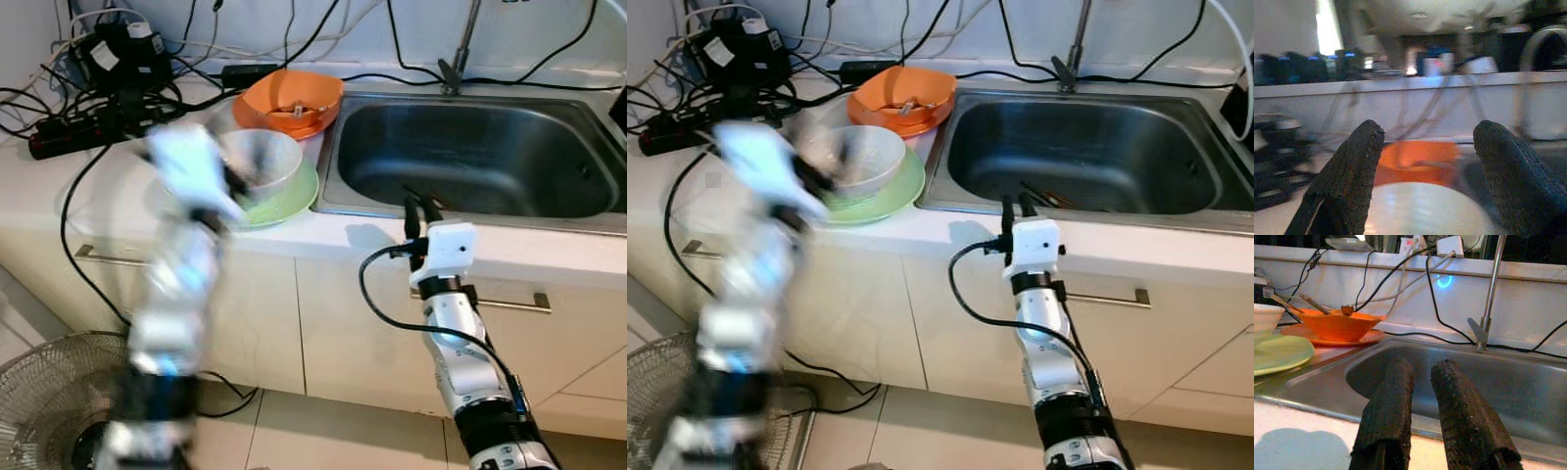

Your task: Kitchen organization

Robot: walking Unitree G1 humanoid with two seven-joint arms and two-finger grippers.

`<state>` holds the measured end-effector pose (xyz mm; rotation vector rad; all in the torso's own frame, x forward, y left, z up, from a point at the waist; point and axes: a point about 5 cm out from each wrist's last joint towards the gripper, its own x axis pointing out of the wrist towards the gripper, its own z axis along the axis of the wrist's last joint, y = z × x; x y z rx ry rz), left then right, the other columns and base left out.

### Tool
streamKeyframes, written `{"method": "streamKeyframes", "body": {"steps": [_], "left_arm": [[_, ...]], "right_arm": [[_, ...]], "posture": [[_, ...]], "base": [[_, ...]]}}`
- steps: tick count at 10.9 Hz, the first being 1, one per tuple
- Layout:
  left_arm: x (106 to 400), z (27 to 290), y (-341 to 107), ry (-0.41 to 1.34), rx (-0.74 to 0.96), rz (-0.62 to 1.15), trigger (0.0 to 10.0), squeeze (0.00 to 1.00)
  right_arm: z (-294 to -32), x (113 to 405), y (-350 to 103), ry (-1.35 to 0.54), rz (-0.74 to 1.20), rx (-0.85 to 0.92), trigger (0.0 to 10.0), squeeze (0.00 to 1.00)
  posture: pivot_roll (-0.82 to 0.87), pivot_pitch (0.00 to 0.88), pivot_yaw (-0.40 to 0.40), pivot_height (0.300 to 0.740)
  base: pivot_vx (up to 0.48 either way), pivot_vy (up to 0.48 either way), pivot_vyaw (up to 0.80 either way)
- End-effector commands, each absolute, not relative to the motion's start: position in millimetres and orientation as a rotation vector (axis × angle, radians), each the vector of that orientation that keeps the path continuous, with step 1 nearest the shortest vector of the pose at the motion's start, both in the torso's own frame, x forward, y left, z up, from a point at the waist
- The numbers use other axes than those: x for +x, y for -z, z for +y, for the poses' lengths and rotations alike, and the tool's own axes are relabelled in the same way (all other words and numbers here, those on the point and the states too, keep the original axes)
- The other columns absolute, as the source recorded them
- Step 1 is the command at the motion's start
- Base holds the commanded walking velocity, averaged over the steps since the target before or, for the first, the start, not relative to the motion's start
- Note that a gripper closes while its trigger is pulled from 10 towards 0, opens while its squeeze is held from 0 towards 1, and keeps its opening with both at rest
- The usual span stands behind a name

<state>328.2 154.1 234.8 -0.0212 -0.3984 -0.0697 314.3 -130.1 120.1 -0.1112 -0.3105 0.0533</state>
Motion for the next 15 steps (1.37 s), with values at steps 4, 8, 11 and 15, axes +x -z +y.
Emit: {"method": "streamKeyframes", "body": {"steps": [4,8,11,15], "left_arm": [[343.9,205.3,-218.2,-0.126,-0.128,-0.164,10.0,0.00],[347.5,195.0,-196.2,0.020,-0.235,0.040,10.0,0.00],[351.8,197.2,-198.6,0.021,-0.260,0.077,10.0,0.00],[348.8,183.3,-186.7,0.078,-0.377,0.207,10.0,0.00]], "right_arm": [[-125.1,316.8,-119.1,-0.058,-0.294,-0.107,10.0,0.00],[-121.2,320.2,-120.2,-0.069,-0.293,-0.106,10.0,0.00],[-119.8,319.9,-118.7,-0.071,-0.290,-0.105,10.0,0.00],[-116.8,320.5,-117.6,-0.079,-0.284,-0.104,10.0,0.00]], "posture": [[0.08,0.000,0.072,0.740],[0.08,0.000,0.075,0.740],[0.08,0.000,0.083,0.740],[0.08,0.000,0.089,0.740]], "base": [[0.000,0.000,0.00],[0.000,0.000,0.00],[0.000,0.000,0.00],[0.000,0.000,0.00]]}}
